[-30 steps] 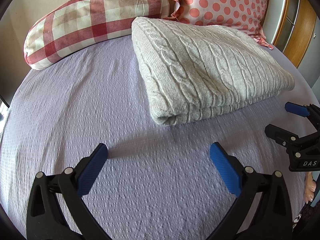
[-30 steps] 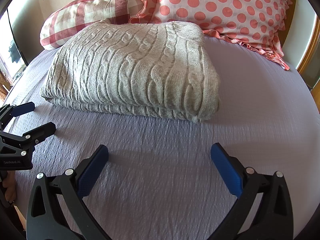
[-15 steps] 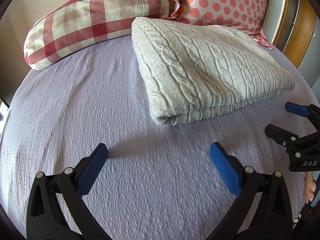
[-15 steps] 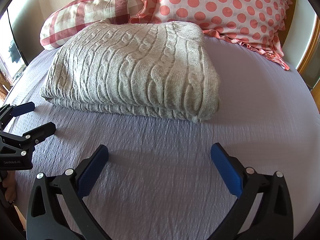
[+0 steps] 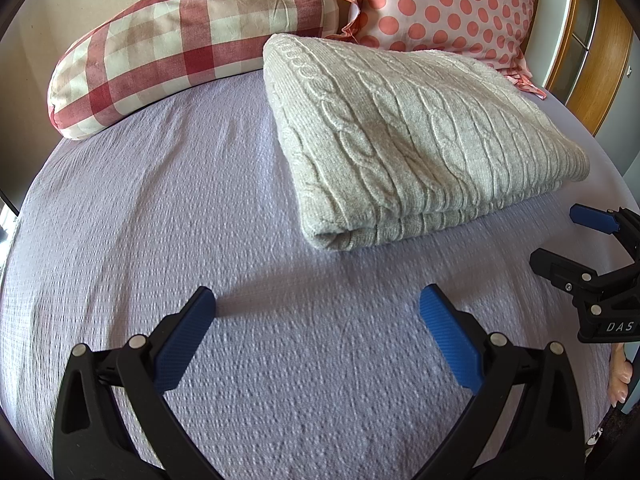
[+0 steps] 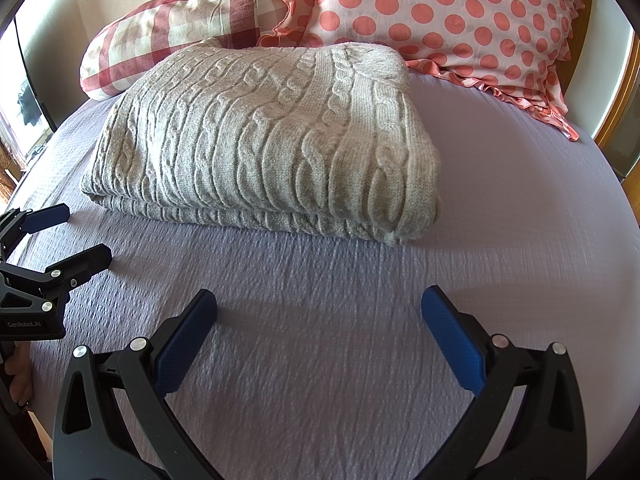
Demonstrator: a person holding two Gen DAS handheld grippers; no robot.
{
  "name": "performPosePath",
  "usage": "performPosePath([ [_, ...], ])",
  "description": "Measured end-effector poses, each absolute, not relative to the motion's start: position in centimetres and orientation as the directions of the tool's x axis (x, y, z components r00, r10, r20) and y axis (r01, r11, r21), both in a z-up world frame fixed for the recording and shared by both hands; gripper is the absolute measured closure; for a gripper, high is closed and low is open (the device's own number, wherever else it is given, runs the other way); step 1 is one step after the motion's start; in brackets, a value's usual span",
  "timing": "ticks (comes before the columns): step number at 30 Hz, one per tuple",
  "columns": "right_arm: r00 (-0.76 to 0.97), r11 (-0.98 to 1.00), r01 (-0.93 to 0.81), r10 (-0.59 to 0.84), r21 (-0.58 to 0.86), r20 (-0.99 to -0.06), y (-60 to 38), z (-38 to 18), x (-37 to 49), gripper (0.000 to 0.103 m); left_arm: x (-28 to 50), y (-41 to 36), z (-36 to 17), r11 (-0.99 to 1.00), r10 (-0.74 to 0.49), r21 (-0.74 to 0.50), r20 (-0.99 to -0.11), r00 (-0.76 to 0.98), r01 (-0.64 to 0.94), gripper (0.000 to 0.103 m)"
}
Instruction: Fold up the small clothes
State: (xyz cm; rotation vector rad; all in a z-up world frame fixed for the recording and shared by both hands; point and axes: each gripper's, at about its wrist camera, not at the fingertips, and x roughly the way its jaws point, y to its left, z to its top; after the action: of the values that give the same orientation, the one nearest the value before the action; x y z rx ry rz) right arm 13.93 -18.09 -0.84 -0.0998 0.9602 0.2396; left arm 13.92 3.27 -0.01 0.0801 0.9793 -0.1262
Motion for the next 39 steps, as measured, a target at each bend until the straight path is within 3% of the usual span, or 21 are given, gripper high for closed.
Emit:
performPosePath([
  [39,0.549,0.969,-0.247,0.158,0.022,-0.82,-18.1,-0.82,13.89,0.001,14.47,3.17,-0.03,0.987,-0.076,0.008,-0.857,0.51,0.16,0.002],
])
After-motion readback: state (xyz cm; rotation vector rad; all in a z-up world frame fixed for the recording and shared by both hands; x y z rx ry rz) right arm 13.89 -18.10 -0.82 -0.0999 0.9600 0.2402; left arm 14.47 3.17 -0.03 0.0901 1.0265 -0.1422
